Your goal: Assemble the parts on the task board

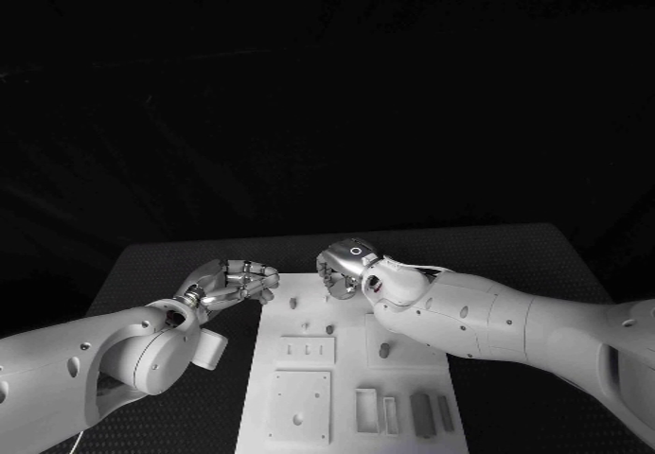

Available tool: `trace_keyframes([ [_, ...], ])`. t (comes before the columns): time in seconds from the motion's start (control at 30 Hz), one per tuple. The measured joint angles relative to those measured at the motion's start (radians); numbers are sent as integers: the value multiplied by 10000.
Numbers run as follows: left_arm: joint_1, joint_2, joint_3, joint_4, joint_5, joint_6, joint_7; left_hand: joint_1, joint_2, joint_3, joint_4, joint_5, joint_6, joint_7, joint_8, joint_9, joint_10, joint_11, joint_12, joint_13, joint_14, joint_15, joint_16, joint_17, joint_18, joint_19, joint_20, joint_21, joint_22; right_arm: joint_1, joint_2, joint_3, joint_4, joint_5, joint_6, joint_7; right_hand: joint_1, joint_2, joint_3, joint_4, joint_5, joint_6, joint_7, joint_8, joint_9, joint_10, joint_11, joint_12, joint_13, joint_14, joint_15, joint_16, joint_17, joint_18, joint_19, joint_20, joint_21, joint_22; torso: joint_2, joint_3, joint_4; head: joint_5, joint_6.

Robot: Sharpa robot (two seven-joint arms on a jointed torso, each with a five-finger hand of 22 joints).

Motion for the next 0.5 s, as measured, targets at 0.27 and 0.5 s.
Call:
trace_keyframes([
  [0.27, 0, -13, 0, -6, 1, 2, -4, 0, 0, -27, 27, 0, 0, 0, 0, -1, 0, 0, 0, 0, 0, 0, -38, -1, -1, 0, 0, 0, -1, 15, -66, 12, 78, -65, 87, -6, -12, -12, 41, -9, -8, 18, 21, -9, 17, 4, -4, -1, 28, 16, -16, 0, -8, 2, -20, -19, 0, 0, 7, 5, -18, 22, -14],
  [0.5, 1, -12, 0, -21, 1, 5, -11, 40, -39, -27, 27, 0, 0, 0, 0, 9, 0, 0, 0, 0, 0, 0, -38, 8, -1, 0, 0, 0, -2, 19, -125, 14, 169, -105, 94, -16, -9, -9, 41, -9, -8, 52, -13, -2, 20, 12, -12, -3, 29, 16, -16, 20, -7, 2, -39, -33, 40, -4, 12, 17, -25, 33, -24],
])
